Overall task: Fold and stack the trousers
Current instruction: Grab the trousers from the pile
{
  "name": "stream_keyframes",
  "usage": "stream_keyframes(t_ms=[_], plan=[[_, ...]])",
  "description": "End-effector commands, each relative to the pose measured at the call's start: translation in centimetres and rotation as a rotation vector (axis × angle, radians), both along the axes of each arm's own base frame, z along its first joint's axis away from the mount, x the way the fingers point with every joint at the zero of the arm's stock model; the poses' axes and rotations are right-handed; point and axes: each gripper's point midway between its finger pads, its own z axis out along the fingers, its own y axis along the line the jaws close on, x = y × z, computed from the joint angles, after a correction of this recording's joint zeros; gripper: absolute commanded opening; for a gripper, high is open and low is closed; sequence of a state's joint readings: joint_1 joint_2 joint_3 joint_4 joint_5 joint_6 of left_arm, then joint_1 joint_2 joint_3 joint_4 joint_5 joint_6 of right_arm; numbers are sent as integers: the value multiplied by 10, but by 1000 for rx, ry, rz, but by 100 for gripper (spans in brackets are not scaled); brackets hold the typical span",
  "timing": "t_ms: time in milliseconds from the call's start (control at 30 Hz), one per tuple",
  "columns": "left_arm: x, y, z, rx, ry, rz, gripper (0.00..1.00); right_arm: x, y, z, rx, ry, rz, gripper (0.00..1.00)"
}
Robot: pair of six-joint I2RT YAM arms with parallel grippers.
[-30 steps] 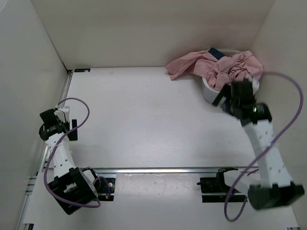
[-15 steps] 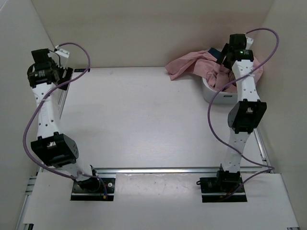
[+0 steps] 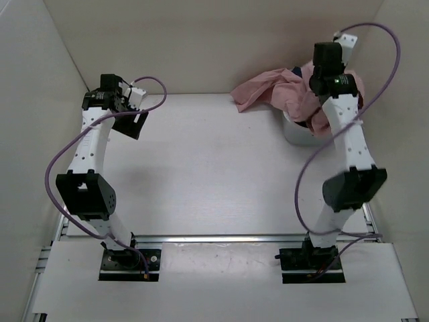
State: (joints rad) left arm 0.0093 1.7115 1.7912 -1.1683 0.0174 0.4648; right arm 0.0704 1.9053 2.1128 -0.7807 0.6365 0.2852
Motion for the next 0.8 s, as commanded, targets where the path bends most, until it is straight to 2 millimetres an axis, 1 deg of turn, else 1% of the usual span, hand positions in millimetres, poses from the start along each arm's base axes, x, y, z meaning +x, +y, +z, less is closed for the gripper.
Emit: stream_keyframes(t_ms=[0, 33, 67, 100, 133, 167, 200, 233, 267, 300, 333, 367, 433, 467, 500, 533, 567, 600, 633, 667, 700, 733, 767], plan=[[-11, -10, 21, -77, -41, 22, 89, -97, 53, 210, -122, -516, 84, 0], [-12, -12, 25, -86, -54, 16, 89, -113, 68, 227, -120, -568, 126, 0], [-15, -14, 31, -100, -69, 17, 89, -142, 101, 264, -65, -705, 213, 0], [-16, -16, 35, -109, -81, 10, 89, -155, 112, 274, -83, -729, 242, 0], [-17, -17, 35, -114, -81, 19, 89, -168, 139, 287, -24, -786, 322, 0], [-19, -17, 34, -115, -68, 20, 89, -173, 149, 293, 17, -809, 361, 0], [-19, -17, 41, -119, -89, 27, 89, -184, 151, 312, 85, -865, 385, 0], [-21, -17, 46, -119, -91, 27, 89, -180, 173, 313, 177, -878, 468, 0], [-21, -17, 50, -126, -101, 36, 89, -183, 173, 317, 225, -900, 459, 0], [-22, -16, 54, -119, -112, 41, 89, -179, 196, 317, 269, -901, 553, 0], [-23, -14, 61, -109, -134, 46, 89, -170, 216, 307, 355, -886, 583, 0], [-23, -14, 61, -108, -134, 46, 90, -167, 231, 305, 404, -884, 612, 0], [-24, -7, 69, -79, -157, 66, 90, -162, 262, 290, 515, -835, 635, 0], [-24, -6, 72, -71, -166, 71, 91, -147, 277, 261, 512, -747, 601, 0], [-24, -4, 72, -64, -167, 76, 91, -142, 285, 246, 533, -704, 578, 0], [-25, -2, 75, -56, -176, 81, 91, -131, 300, 224, 593, -650, 545, 0], [-26, 0, 72, -45, -166, 89, 91, -129, 310, 197, 596, -571, 533, 0], [-26, 2, 72, -31, -166, 86, 91, -125, 318, 179, 615, -524, 523, 0], [-28, 4, 67, -23, -153, 91, 92, -123, 330, 155, 628, -464, 519, 0], [-30, 8, 60, 2, -130, 91, 92, -121, 339, 120, 651, -383, 486, 0], [-33, 8, 58, 11, -125, 78, 92, -119, 344, 100, 653, -337, 475, 0], [-34, 10, 53, 25, -110, 75, 92, -113, 354, 64, 629, -260, 463, 1], [-36, 11, 49, 37, -94, 57, 92, -109, 357, 48, 606, -225, 456, 9]])
